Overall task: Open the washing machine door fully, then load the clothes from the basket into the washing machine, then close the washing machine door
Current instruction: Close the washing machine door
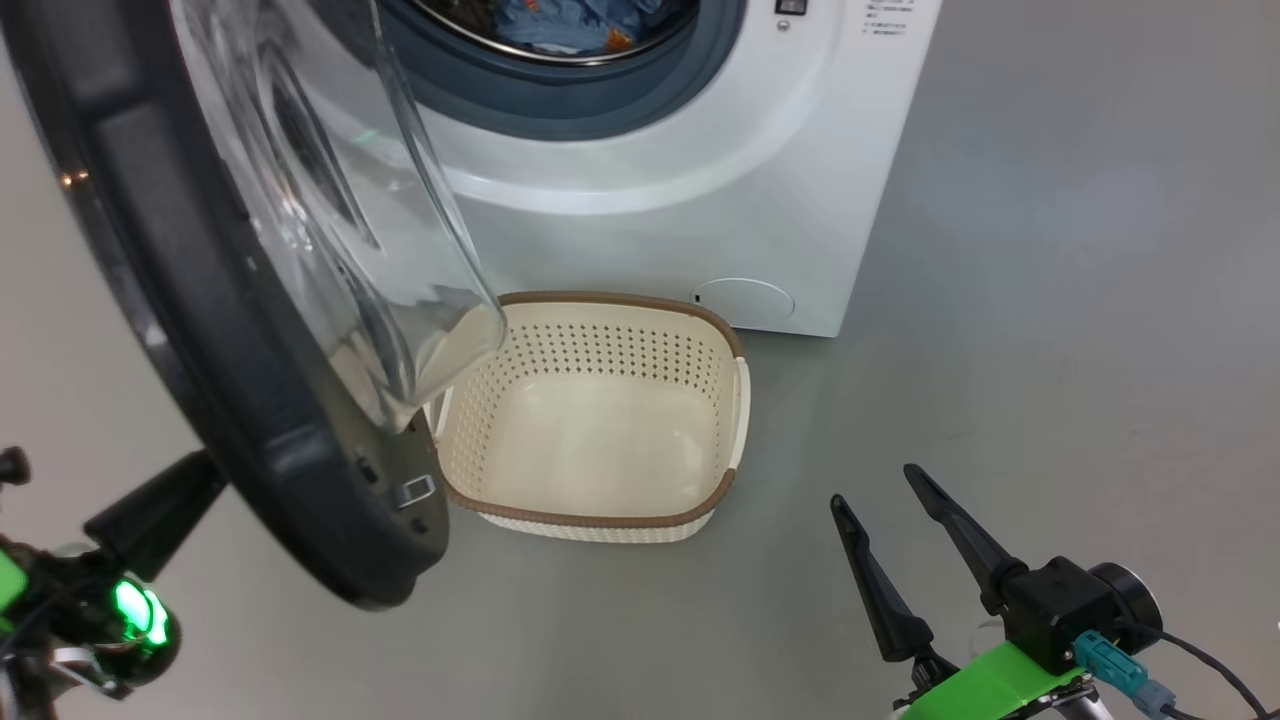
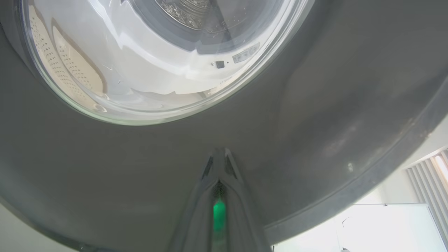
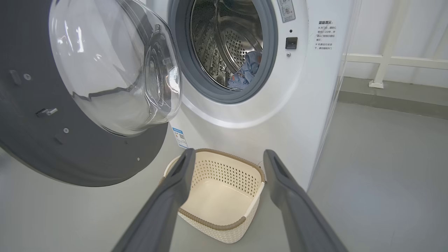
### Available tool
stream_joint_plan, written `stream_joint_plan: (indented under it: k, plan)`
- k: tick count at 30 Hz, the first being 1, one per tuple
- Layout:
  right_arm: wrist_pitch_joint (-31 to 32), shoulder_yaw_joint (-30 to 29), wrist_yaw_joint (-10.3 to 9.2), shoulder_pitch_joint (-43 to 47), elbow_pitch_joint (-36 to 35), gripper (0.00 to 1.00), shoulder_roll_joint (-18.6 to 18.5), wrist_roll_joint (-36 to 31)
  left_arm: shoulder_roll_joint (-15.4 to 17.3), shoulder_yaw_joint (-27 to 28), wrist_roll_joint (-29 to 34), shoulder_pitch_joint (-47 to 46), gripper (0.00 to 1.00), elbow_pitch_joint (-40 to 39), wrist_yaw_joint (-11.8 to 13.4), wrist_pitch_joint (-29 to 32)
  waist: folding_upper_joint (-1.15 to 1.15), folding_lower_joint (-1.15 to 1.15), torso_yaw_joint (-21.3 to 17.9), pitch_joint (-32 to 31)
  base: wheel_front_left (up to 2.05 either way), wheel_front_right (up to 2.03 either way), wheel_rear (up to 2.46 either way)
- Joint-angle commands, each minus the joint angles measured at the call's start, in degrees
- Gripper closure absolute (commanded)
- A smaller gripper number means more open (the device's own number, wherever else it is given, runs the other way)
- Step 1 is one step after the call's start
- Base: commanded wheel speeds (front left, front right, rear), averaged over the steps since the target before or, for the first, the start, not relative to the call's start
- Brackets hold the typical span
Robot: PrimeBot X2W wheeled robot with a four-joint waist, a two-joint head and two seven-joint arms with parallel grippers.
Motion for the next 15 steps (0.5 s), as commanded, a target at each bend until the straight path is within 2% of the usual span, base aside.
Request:
stream_joint_plan:
  k: [1, 8, 12, 15]
  plan:
    - [-0.6, 1.5, 0.56, -1.9, -1.2, 0.00, 0.3, 0.4, 0.9, 0.4, 0.1, 0.6, 1.00, -2.3, -0.5, 0.3, 0.00, 0.00, -0.6, 0.0, 0.00, 0.00, 0.00]
    - [-1.0, 1.7, 0.56, -2.0, -0.7, 0.00, 0.5, 0.5, -0.9, -2.6, -1.0, 2.0, 1.00, -3.7, -1.2, -2.4, 0.00, 0.00, -3.4, -0.2, 0.00, 0.00, 0.00]
    - [-1.4, 1.6, 0.56, -2.1, -0.4, 0.00, 0.6, 0.6, -1.3, -3.6, -2.0, 2.1, 1.00, -3.5, -2.5, -7.8, 0.00, 0.00, -5.2, -0.2, 0.00, 0.00, 0.00]
    - [-1.6, 1.9, 0.56, -2.1, -0.2, 0.00, 0.6, 0.7, -1.3, -5.1, -2.9, 2.5, 1.00, -2.9, -3.3, -9.6, 0.00, 0.00, -6.2, -0.1, 0.00, 0.00, 0.00]
